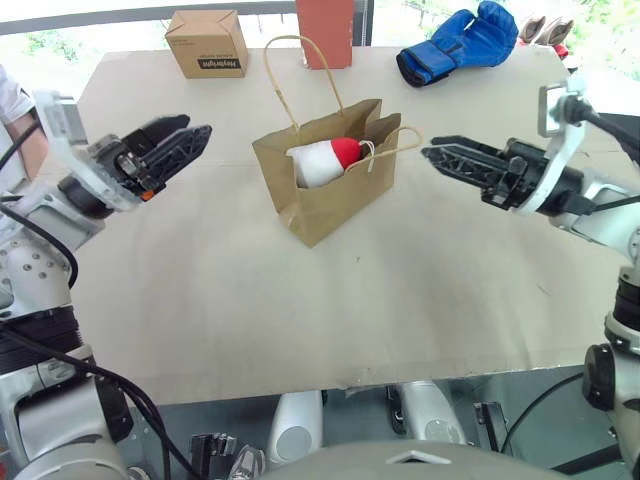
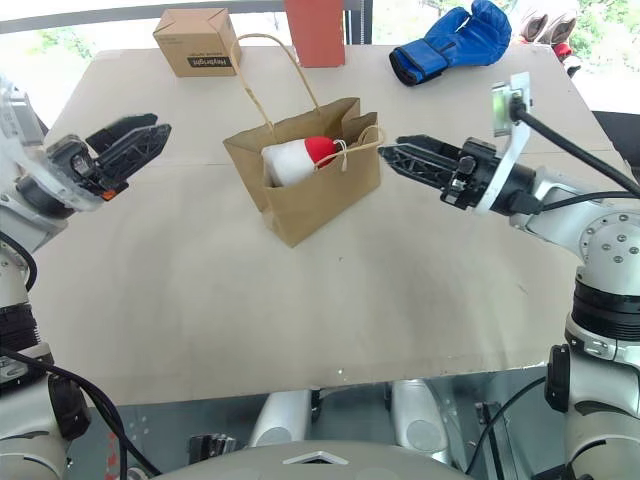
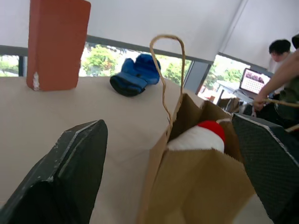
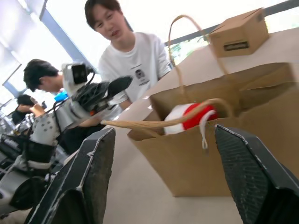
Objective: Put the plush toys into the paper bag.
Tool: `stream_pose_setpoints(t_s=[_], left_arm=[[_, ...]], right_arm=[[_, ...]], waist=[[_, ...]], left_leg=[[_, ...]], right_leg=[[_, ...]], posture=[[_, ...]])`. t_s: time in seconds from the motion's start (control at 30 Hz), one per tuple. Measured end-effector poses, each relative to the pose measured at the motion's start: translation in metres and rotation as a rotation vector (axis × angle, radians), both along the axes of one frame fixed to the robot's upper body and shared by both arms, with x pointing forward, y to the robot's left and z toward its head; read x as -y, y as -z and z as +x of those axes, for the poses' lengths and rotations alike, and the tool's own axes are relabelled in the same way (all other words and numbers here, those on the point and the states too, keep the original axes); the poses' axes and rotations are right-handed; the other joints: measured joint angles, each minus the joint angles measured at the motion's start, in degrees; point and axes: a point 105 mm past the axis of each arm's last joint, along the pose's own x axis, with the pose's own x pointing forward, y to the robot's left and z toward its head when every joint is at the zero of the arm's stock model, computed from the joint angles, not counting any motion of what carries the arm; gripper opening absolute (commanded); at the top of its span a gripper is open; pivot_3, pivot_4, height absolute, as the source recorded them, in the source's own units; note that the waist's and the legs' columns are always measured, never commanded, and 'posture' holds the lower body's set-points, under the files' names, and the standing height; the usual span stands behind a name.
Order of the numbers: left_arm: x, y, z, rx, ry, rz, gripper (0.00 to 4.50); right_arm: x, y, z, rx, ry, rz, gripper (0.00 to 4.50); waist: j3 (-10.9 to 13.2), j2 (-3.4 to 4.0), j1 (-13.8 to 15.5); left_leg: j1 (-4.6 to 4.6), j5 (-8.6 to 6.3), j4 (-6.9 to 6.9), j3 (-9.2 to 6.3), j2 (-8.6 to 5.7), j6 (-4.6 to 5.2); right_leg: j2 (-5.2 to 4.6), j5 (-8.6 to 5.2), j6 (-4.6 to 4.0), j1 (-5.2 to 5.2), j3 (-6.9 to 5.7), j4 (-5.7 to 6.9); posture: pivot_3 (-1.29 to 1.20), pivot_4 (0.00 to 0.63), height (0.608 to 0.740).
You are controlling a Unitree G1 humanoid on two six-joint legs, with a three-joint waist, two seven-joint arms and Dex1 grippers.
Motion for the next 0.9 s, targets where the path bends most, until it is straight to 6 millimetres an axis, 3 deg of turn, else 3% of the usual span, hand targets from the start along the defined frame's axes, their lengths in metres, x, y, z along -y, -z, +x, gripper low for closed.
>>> stream_pose_setpoints(t_s=[0.13,0.17,0.3,0.5,0.57,0.67,0.77,0.9], left_arm=[[0.003,0.029,0.012,-0.059,0.001,0.074,4.50],[0.003,0.034,0.014,-0.072,-0.002,0.087,4.50],[0.006,0.041,0.027,-0.068,-0.017,0.135,4.50],[0.015,0.035,0.035,-0.047,0.098,0.156,4.50],[0.029,0.041,0.033,-0.075,0.222,0.157,4.50],[0.049,0.052,0.027,-0.108,0.361,0.170,4.50],[0.054,0.054,0.023,-0.108,0.412,0.180,4.50],[0.066,0.055,0.021,-0.083,0.406,0.214,4.50]], right_arm=[[0.020,0.024,-0.004,-0.028,0.058,-0.111,0.33],[0.020,0.028,-0.007,-0.027,0.059,-0.135,0.03],[0.003,0.045,-0.018,0.001,0.003,-0.246,0.03],[-0.081,0.097,-0.020,0.104,-0.102,-0.380,0.03],[-0.107,0.100,0.006,0.171,-0.045,-0.400,0.03],[-0.134,0.095,0.021,0.243,-0.035,-0.392,0.03],[-0.140,0.100,0.036,0.258,0.002,-0.402,0.03],[-0.142,0.106,0.041,0.263,0.009,-0.407,0.03]], waist=[[0.00,0.00,0.42],[0.00,0.00,0.40],[0.00,-0.01,0.02],[-0.02,-0.02,-0.48],[-0.02,-0.03,-0.44],[-0.06,-0.09,0.02],[-0.07,-0.11,0.08],[-0.06,-0.09,-0.19]], left_leg=[[-0.06,-0.01,0.02,0.02,-0.01,0.01],[-0.06,-0.01,0.01,0.02,-0.01,0.01],[-0.02,-0.01,0.00,-0.02,0.03,0.01],[-0.02,0.00,0.04,-0.05,0.03,0.00],[-0.06,0.01,0.16,-0.05,0.03,-0.01],[-0.08,0.01,0.18,-0.10,0.02,-0.01],[-0.10,0.01,0.16,-0.12,0.02,-0.01],[-0.04,0.01,0.17,-0.16,0.03,-0.01]], right_leg=[[-0.02,0.00,0.01,0.01,0.00,-0.05],[-0.01,0.00,0.01,0.00,0.00,-0.04],[0.06,0.00,0.01,-0.01,-0.01,0.03],[0.11,0.00,0.01,-0.02,0.00,0.07],[0.12,0.01,0.03,-0.03,0.00,0.07],[0.12,0.02,0.04,-0.01,-0.05,0.08],[0.10,0.03,0.04,0.00,-0.06,0.07],[0.13,0.02,0.03,-0.03,-0.07,0.31]], posture=[[0.00,0.150,0.740],[0.00,0.150,0.740],[0.00,0.150,0.740],[0.00,0.150,0.740],[0.00,0.150,0.740],[0.00,0.150,0.740],[0.00,0.150,0.740],[0.00,0.150,0.740]])
